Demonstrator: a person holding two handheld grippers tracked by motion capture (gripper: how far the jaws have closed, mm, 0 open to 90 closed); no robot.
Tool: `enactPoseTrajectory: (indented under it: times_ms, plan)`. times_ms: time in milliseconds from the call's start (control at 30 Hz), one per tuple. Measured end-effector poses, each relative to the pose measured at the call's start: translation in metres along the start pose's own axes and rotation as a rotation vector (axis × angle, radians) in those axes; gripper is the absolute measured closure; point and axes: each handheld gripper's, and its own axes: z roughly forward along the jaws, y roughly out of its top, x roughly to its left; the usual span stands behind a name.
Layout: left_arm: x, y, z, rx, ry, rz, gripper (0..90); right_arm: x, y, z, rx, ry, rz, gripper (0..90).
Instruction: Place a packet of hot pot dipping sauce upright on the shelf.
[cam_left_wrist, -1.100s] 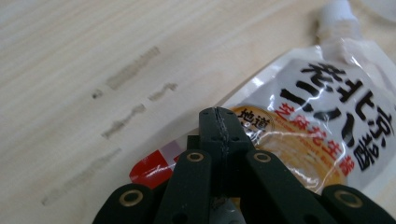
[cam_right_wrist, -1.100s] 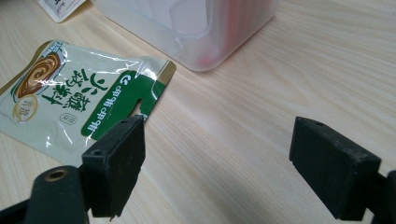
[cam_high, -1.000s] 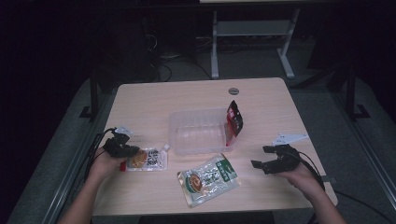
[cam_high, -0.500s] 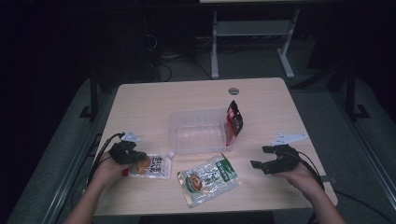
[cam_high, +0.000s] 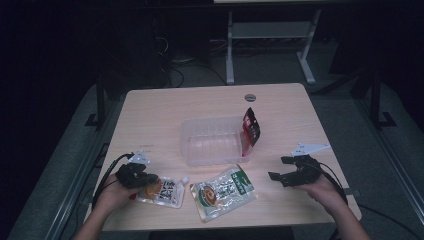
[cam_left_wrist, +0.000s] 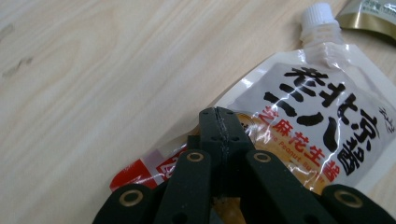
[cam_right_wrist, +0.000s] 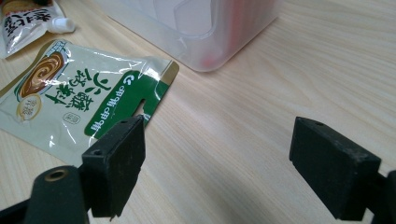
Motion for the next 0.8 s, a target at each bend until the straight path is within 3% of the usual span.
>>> enactPoseTrajectory:
  times_ms: [267,433,567,600,733,800]
  plan:
    - [-0.003,-0.015,-0.012,0.007,0.038,-0.045,90.0,0.001,0.0,0.0,-0.001,-0.003,-0.002,17.8]
    - [-0.006,-0.025,-0.02,0.011,0.035,-0.066,90.0,0.001,0.001,0.0,0.002,0.001,-0.005,17.8]
    - [-0.008,-0.029,-0.024,0.001,0.041,-0.057,90.0,0.002,0.001,0.002,0.007,0.007,-0.01,17.8]
    - [-0.008,-0.029,-0.027,-0.004,0.048,-0.052,89.9,0.003,0.002,0.002,0.007,0.009,-0.007,17.8]
    - [-0.009,-0.032,-0.045,-0.087,0.05,-0.097,89.9,0.008,0.005,0.002,0.008,0.035,-0.007,17.9]
    - [-0.012,-0.038,-0.051,-0.095,0.049,-0.105,89.9,0.013,0.007,0.001,0.01,0.043,-0.006,17.9]
